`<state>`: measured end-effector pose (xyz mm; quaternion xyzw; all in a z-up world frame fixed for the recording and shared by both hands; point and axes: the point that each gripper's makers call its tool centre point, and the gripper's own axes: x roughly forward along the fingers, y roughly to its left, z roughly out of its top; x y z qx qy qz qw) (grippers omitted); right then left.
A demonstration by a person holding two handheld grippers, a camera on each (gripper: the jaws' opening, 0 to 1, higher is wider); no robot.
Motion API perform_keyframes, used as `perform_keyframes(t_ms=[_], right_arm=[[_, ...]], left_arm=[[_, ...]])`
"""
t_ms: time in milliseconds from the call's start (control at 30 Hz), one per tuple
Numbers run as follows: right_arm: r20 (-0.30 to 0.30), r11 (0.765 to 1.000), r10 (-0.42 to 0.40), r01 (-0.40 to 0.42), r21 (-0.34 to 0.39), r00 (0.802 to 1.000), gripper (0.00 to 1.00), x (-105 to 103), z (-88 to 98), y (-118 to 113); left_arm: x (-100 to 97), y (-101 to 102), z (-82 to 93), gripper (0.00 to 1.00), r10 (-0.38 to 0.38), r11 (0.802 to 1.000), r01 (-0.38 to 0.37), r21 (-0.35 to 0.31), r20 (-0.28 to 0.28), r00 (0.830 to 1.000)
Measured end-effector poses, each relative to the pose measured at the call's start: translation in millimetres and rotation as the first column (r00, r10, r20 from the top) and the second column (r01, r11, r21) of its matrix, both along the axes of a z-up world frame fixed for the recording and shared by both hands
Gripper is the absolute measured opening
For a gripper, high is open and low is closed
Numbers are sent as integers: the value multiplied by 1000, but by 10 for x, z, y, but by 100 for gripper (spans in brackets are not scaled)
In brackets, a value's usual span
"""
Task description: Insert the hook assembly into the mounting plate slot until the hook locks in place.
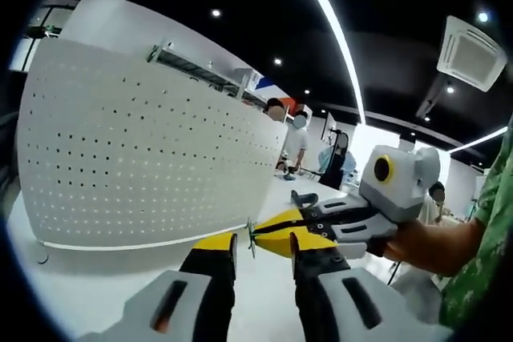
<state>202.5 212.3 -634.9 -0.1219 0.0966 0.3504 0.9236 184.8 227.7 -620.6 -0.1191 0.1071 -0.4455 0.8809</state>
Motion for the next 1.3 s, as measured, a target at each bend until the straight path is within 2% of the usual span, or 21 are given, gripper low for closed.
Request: perform_keyframes(t_ms=[200, 433, 767, 1100, 1200, 1300], right_arm=[[-9, 1000, -7, 7, 6, 1000, 1, 12, -17, -11], [-14, 1000, -13, 13, 9, 1000, 1, 19, -29, -32], [-22, 1000, -24, 25, 15, 999, 1, 43, -56, -66], [-24, 999, -38, 38, 16, 999, 1, 65, -70, -90], [-24, 999, -44, 44, 17, 999, 1, 73, -69, -106], [-27, 999, -50, 51, 17, 998, 1, 81, -78, -123]], left_arm=[[-69, -28, -45, 35, -24, 998, 22, 63, 31, 999], [-130, -66, -68, 42, -49, 994, 44, 103, 51, 997], [-232, -63, -169, 54, -68, 980, 52, 191, 80, 994], [-293, -81, -164, 70, -65, 980, 49, 194, 81, 995], [-307, -91, -150, 82, -60, 983, 46, 180, 70, 996], [-331, -109, -145, 88, -70, 983, 58, 174, 65, 995]])
